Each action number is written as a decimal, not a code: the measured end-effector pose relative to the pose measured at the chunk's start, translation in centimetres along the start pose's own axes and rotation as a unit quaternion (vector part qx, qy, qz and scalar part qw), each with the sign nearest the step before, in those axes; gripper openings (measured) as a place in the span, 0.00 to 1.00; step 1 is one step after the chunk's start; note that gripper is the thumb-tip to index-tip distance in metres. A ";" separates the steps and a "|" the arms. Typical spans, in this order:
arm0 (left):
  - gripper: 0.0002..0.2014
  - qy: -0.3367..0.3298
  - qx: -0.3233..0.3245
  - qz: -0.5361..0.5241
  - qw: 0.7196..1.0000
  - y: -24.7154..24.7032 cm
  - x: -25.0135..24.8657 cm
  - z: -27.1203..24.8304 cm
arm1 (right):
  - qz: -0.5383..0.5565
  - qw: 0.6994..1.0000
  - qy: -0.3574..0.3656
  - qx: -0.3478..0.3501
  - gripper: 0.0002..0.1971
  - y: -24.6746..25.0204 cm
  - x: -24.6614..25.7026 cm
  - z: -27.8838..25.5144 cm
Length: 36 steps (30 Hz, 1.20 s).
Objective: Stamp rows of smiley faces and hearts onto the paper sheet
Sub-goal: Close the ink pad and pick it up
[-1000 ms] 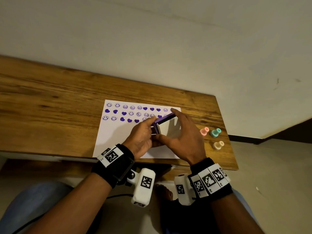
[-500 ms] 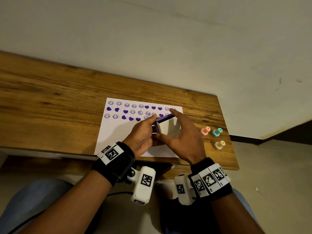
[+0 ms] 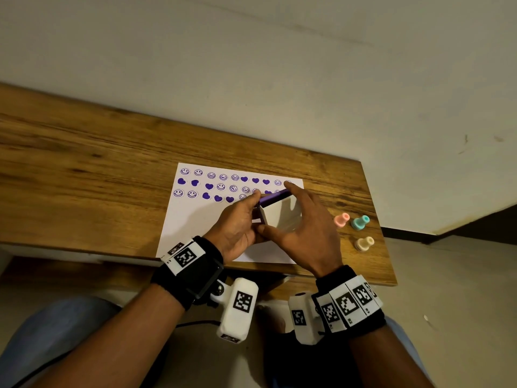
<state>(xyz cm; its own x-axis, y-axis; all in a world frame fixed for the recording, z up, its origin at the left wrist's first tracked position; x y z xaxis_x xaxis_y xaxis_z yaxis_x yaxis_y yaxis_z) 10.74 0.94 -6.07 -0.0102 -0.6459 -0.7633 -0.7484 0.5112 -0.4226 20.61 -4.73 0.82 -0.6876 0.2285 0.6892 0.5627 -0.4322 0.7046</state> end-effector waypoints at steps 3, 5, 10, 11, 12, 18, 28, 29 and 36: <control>0.21 0.000 0.007 0.012 1.000 -0.1 0.1 0.0 | -0.004 1.000 -0.004 0.002 0.49 -0.1 -0.1 -0.1; 0.21 0.002 0.012 0.020 1.000 -0.1 0.3 0.1 | -0.001 1.000 -0.008 -0.001 0.50 -0.2 -0.2 -0.2; 0.20 0.000 0.017 0.035 0.999 -0.3 0.5 0.2 | 0.027 0.999 -0.013 -0.021 0.51 0.2 -0.1 -0.2; 0.20 0.000 0.019 0.038 0.999 -0.4 0.5 0.2 | 0.036 0.999 -0.014 -0.024 0.51 0.2 -0.1 -0.3; 0.20 -0.001 0.021 0.040 0.999 -0.4 0.6 0.1 | 0.043 0.999 -0.016 -0.027 0.51 0.3 0.0 -0.3; 0.19 -0.028 0.047 0.060 0.997 -1.0 -0.3 -0.3 | 0.046 0.998 -0.020 -0.040 0.50 0.5 0.3 -0.5; 0.14 -0.090 0.022 0.173 0.980 0.3 -1.7 -0.4 | 0.230 0.966 -0.108 0.043 0.52 -0.7 -2.0 0.3; 0.15 -0.084 0.019 0.169 0.982 0.6 -1.7 -0.3 | 0.271 0.951 -0.143 0.047 0.47 -0.6 -2.7 0.3; 0.16 -0.070 0.016 0.164 0.984 0.5 -1.4 -0.2 | 0.424 0.878 -0.221 0.029 0.14 0.0 -4.6 0.1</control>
<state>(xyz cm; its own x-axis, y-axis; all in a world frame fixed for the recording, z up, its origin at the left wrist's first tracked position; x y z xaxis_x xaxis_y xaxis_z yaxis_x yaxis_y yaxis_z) 10.27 1.99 -5.16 -0.1541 -0.3606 -0.9199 -0.6986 0.6982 -0.1567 23.85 -5.68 -2.38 0.2281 0.1665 0.9593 0.8175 -0.5679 -0.0958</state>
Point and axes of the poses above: each hand's wrist, its own z-axis towards the middle knuckle, its own y-axis out of the back of the hand, x = y × z, the point moved 10 cm from there along z, towards the middle knuckle, and after that the axes turned 14 degrees about z, right-handed, at the moved point
